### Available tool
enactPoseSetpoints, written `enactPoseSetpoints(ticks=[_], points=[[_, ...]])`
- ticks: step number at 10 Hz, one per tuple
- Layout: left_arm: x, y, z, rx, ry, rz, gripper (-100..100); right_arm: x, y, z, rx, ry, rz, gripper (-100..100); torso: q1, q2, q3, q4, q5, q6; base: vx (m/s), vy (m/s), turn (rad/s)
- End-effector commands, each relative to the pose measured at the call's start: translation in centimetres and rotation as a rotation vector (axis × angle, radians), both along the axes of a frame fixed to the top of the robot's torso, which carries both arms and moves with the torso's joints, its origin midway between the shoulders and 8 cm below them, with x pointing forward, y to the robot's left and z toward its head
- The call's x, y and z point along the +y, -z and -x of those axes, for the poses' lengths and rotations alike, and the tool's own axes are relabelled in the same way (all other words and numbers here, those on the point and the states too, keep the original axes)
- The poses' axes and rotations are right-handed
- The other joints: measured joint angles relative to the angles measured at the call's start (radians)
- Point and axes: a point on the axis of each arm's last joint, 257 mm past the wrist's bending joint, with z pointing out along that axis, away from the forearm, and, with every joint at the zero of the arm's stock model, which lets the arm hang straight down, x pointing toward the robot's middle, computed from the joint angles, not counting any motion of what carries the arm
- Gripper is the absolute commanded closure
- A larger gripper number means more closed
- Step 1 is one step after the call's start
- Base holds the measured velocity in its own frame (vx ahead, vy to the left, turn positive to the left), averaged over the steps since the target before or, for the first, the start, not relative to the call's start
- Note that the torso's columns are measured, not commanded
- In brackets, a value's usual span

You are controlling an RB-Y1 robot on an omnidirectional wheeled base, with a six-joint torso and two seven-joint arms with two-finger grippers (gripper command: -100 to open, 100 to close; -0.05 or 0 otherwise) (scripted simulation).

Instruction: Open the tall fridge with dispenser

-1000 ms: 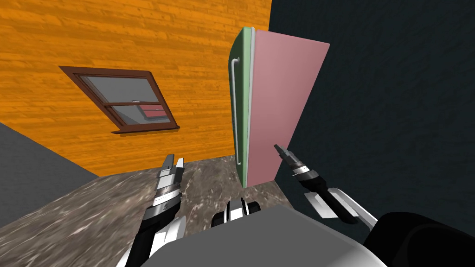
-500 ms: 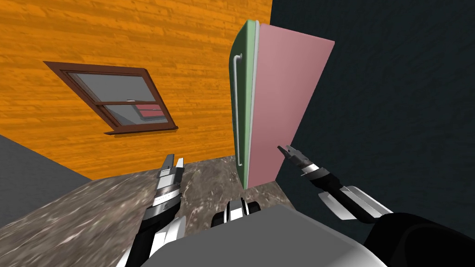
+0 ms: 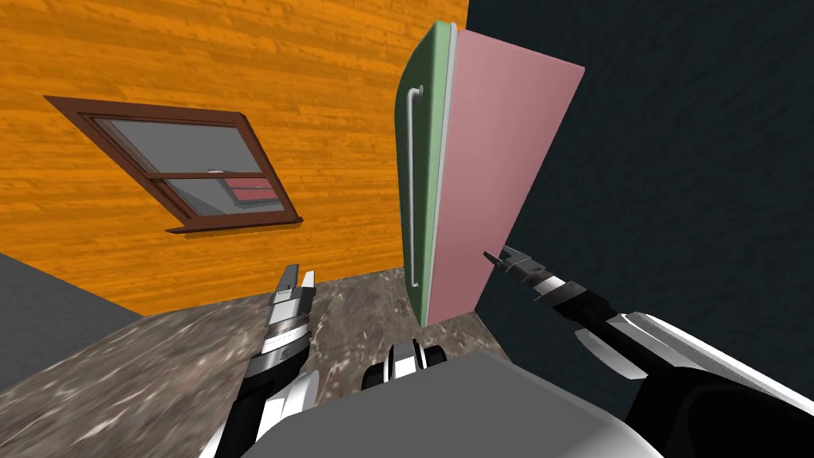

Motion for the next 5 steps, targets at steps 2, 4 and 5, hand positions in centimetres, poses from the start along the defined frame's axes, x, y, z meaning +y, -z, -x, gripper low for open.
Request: enactPoseSetpoints(ticks=[2, 4, 5], points=[[0.0, 0.0, 0.0, 0.0, 0.0, 0.0, 0, -3.0, -1.1, 0.2, 0.046, 0.044, 0.217, -100, -0.001, 0.0, 0.0, 0.0, 0.0, 0.0, 0.034, 0.055, -0.024], [0.0, 0.0, 0.0, 0.0, 0.0, 0.0, 0, -4.1, -2.0, 0.0, 0.063, 0.055, 0.32, -100, 0.004, -0.002, -0.001, -0.001, 0.001, 0.0, 0.064, 0.097, -0.025], [0.0, 0.0, 0.0, 0.0, 0.0, 0.0, 0, -5.2, -2.7, 0.0, 0.077, 0.07, 0.408, -100, 0.001, -0.002, -0.001, -0.001, 0.001, 0.0, 0.058, 0.081, -0.008]])
